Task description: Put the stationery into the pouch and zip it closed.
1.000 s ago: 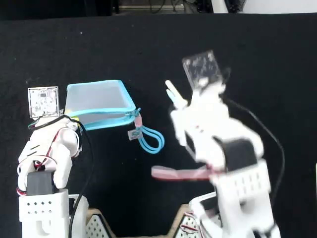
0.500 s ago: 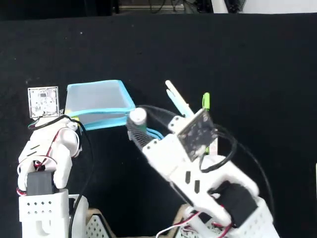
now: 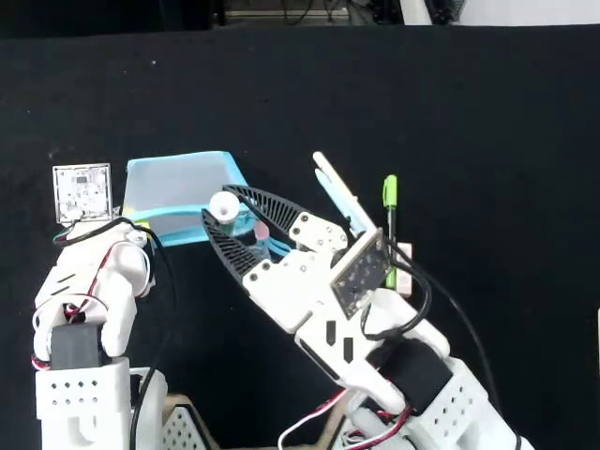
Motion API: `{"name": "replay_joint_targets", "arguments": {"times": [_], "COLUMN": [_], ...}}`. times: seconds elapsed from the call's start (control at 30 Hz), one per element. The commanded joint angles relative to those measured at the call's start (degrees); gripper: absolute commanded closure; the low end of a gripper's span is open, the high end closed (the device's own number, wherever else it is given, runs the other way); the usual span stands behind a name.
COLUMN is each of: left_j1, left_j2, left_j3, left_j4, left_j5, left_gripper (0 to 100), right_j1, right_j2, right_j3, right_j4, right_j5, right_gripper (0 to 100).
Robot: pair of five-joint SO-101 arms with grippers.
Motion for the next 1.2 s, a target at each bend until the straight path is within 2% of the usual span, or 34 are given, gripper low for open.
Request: {"name": "replay_joint_targets", "arguments": {"times": [0.0,0.5,1.07,1.17], "left_j1": [-0.4,-0.4,-0.4,-0.4], "left_j2": [-0.7,-0.7,-0.7,-0.7], "left_j3": [-0.7,-0.7,-0.7,-0.7], "left_j4": [-0.8,-0.8,-0.9,-0.9], "left_j5": [0.4,0.4,0.4,0.4], "left_gripper": [97,97,97,97], "right_j1": [-0.3,-0.3,-0.3,-0.3], "right_j2": [-0.7,-0.5,-0.6,-0.6], "right_j3": [0.7,12.2,17.1,17.0], "right_j4": [-3.2,-21.0,-22.1,-24.8], "right_j5": [0.0,0.0,0.0,0.0], "right_gripper": [98.6,98.6,98.6,98.6]}}
